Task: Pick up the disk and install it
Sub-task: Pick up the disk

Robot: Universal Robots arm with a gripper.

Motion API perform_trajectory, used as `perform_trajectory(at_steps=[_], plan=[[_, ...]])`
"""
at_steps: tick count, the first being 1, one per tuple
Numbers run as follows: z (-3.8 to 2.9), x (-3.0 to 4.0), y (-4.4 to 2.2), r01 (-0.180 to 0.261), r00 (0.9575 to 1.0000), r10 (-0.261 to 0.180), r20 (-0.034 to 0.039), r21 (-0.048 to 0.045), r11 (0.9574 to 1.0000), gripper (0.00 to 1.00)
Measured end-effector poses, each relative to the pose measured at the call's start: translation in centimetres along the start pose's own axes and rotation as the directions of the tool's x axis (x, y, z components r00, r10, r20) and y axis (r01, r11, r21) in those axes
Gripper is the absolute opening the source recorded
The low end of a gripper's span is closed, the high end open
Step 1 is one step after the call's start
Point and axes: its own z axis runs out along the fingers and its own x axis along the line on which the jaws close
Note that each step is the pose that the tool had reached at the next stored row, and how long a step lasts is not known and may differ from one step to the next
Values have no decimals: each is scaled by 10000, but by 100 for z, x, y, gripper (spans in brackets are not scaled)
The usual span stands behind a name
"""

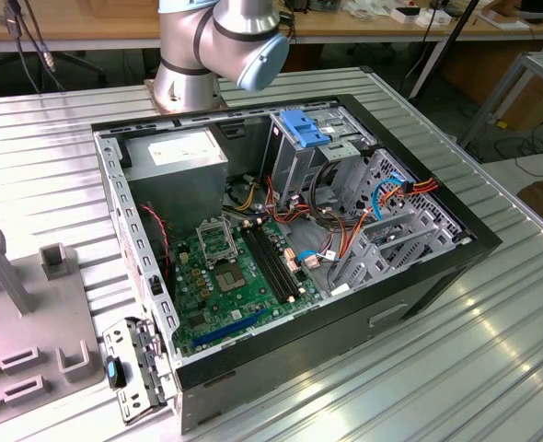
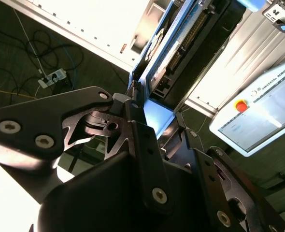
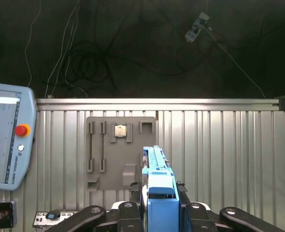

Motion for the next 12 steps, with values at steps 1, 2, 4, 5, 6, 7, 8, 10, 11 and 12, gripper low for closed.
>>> perform_trajectory(at_steps=[1, 2, 4, 5, 6, 7, 8, 10, 11, 12], plan=[[-1, 0, -19, 0, 10000, 0, 0, 0, 10000, 37], [-2, 0, -42, 0, 10000, 0, 0, -1, 10000, 37], [-3, -1, -70, 0, 10000, 0, 0, 0, 10000, 37], [-3, -1, -80, 0, 10000, 0, 0, 0, 10000, 37], [-3, -1, -86, -1, 10000, 1, 0, 0, 10000, 37], [-3, -1, -96, 0, 10000, 0, 0, 0, 10000, 37], [-4, -1, -105, 0, 10000, 0, 0, 0, 10000, 37], [-4, -1, -124, 0, 10000, 0, 1, 0, 10000, 37], [-5, -1, -142, 0, 10000, 0, 0, 0, 10000, 37], [-5, -1, -161, 0, 10000, 0, 0, 0, 10000, 37]])
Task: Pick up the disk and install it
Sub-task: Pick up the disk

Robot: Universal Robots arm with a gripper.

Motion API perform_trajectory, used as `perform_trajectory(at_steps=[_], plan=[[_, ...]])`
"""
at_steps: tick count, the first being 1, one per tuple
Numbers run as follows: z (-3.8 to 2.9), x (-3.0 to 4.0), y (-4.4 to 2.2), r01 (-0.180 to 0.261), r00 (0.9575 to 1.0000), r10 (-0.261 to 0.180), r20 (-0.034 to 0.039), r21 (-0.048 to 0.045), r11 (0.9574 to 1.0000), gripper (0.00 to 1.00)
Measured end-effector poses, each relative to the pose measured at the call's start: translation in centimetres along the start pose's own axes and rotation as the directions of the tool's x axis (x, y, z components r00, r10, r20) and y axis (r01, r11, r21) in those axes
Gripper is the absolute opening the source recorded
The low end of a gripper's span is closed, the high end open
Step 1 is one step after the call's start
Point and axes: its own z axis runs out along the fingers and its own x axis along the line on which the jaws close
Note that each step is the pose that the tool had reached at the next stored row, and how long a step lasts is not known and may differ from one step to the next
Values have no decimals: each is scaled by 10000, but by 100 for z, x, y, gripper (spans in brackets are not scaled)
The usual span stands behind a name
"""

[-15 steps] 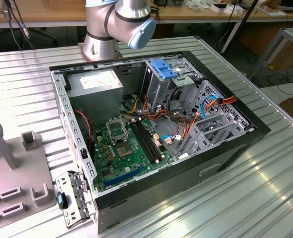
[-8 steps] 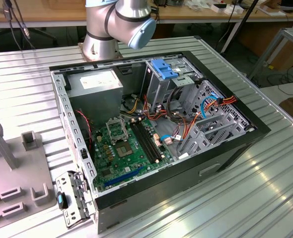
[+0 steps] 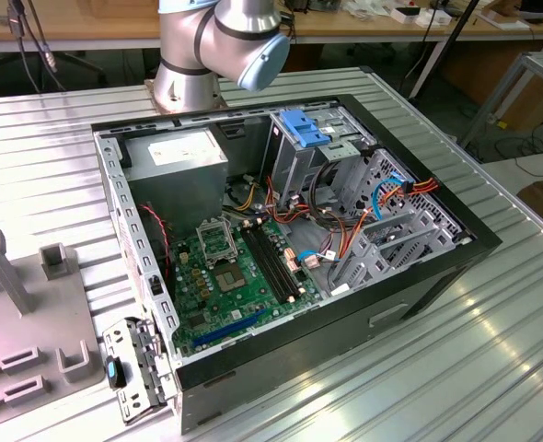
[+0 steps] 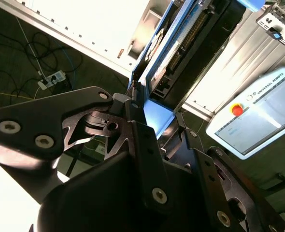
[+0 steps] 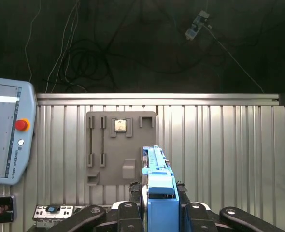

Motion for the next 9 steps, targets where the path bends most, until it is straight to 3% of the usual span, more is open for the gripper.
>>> perform_trajectory(at_steps=[9], plan=[[-3, -1, -87, 0, 10000, 0, 0, -1, 10000, 37]])
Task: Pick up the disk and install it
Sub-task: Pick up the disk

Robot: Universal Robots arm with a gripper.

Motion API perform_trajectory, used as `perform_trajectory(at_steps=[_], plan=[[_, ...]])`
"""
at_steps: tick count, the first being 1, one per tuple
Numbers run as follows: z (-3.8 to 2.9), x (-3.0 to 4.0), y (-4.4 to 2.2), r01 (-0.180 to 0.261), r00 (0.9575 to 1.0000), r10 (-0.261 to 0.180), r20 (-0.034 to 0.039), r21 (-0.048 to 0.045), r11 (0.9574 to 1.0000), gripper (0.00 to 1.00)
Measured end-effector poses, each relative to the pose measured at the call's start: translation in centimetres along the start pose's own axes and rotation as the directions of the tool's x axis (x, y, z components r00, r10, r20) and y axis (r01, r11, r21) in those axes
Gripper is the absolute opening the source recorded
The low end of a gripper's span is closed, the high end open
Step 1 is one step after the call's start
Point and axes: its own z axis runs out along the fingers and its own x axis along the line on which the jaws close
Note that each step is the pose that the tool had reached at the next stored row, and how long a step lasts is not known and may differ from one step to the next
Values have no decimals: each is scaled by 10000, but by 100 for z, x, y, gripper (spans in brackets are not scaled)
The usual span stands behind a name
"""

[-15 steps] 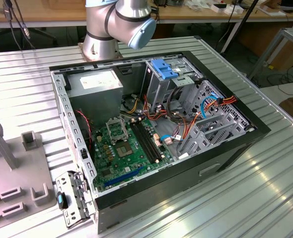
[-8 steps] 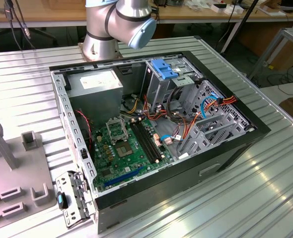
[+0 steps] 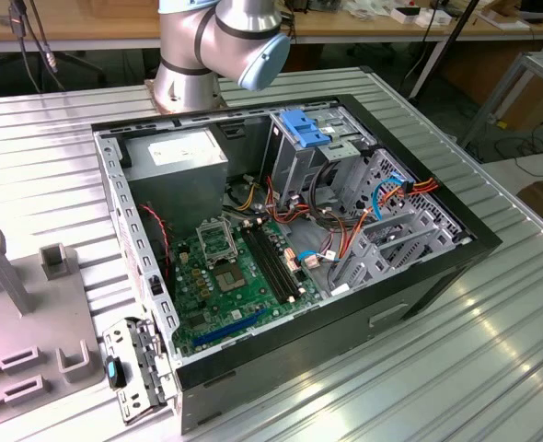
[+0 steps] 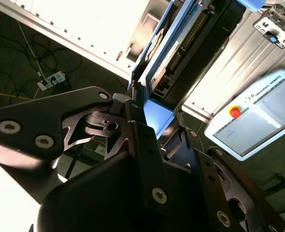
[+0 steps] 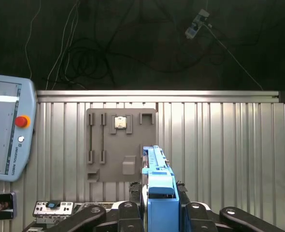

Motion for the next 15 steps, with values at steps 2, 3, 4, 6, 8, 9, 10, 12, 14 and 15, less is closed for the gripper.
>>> perform_trajectory(at_steps=[2, 3, 4, 6, 8, 9, 10, 12, 14, 15], plan=[[0, 0, -17, 0, 10000, 0, 1, 1, 10000, 37], [-1, 0, -35, 0, 10000, 0, 0, 0, 10000, 37], [-1, 0, -44, 0, 10000, 0, 1, 1, 10000, 37], [-2, 0, -64, 0, 10000, 0, 0, 0, 10000, 37], [-3, 0, -83, 0, 10000, 0, 1, 1, 10000, 37], [-3, 0, -92, 0, 10000, 0, 1, 0, 10000, 37], [-4, -1, -103, 0, 10000, 0, 0, 0, 10000, 37], [-4, -1, -121, 0, 10000, 0, 1, 1, 10000, 37], [-4, -1, -139, 0, 10000, 0, 1, 1, 10000, 37], [-4, -1, -148, 0, 10000, 0, 1, 1, 10000, 37]])
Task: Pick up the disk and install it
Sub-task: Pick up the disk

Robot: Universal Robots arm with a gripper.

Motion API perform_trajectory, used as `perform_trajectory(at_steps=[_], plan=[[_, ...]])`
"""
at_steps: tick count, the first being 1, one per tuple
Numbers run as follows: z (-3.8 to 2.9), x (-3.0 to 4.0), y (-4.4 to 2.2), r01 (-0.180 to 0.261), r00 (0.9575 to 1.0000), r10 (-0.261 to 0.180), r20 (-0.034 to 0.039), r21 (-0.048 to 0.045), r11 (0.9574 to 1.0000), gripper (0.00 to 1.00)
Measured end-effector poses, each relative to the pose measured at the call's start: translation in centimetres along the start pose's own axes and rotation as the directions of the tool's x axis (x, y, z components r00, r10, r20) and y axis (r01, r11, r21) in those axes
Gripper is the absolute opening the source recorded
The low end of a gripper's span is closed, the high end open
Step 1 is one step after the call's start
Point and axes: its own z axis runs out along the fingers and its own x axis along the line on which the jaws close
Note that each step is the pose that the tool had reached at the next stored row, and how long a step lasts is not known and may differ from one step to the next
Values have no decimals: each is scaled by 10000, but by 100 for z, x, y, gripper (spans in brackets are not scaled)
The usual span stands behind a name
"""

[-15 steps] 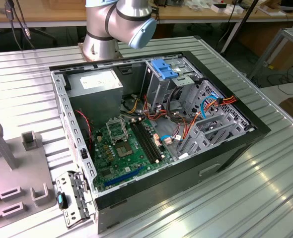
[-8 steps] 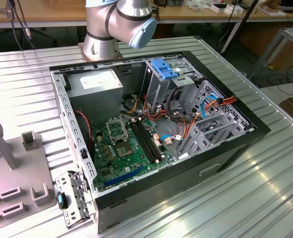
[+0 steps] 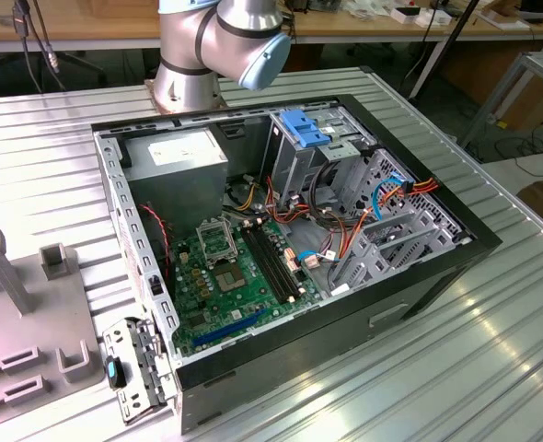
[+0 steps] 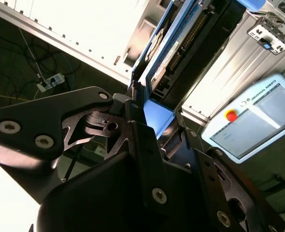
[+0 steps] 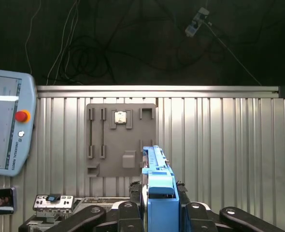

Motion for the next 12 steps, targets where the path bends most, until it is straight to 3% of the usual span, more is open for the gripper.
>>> perform_trajectory(at_steps=[12], plan=[[-5, -1, -147, 0, 10000, 0, 0, -1, 10000, 37]])
